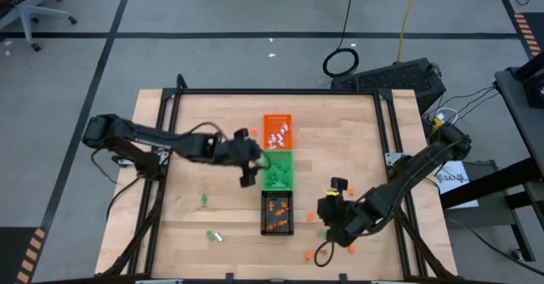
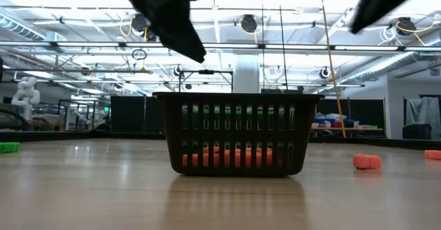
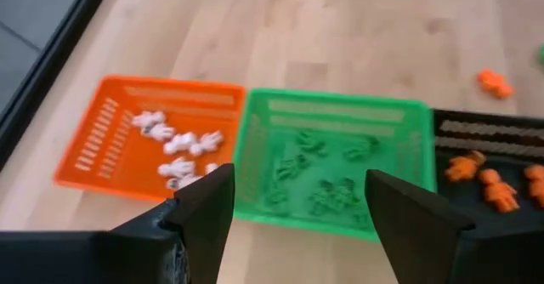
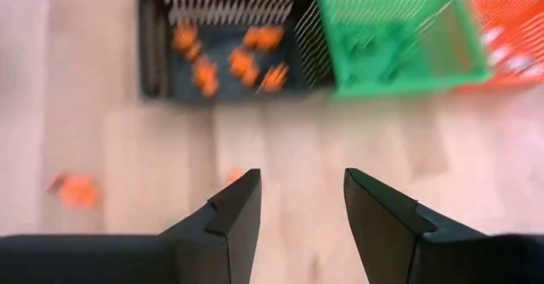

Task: Sort Halloween decoration
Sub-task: Put the white skeleton toy into the orange bin

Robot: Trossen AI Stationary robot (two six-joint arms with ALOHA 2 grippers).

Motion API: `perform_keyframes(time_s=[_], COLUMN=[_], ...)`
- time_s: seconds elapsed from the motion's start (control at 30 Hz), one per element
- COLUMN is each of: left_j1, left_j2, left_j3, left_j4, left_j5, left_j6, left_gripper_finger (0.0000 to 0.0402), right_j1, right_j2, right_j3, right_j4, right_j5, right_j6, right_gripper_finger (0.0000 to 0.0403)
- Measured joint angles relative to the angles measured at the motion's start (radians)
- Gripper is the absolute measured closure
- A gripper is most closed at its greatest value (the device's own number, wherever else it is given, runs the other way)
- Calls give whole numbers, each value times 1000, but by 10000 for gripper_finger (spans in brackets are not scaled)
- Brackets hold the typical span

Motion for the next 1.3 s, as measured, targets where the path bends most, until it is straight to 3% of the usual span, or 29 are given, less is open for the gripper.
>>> perform_keyframes(time_s=[0.2, 0.37, 0.7, 0.93, 1.07, 1.23, 1.3], left_j1=[-137, -220, -289, -298, -309, -329, -338], left_j2=[-26, -26, -26, -26, -26, -26, -25], left_j3=[-118, -149, -154, -154, -154, -154, -154], left_j4=[197, 304, 382, 380, 380, 380, 379], left_j5=[-85, -143, -164, -165, -166, -190, -203], left_j6=[-71, -96, -95, -119, -121, -122, -136], left_gripper_finger=[136, 136, 136, 136, 136, 136, 136], right_j1=[-18, 12, 121, 154, 161, 133, 125], right_j2=[-16, -8, -9, -9, -9, -9, -9], right_j3=[0, 0, -57, -178, -228, -267, -282], right_j4=[-115, -127, -230, -108, -28, -89, -70], right_j5=[-287, -387, -441, -495, -485, -396, -395], right_j6=[-14, 34, 308, 349, 335, 485, 456], right_gripper_finger=[249, 249, 250, 250, 250, 250, 250])
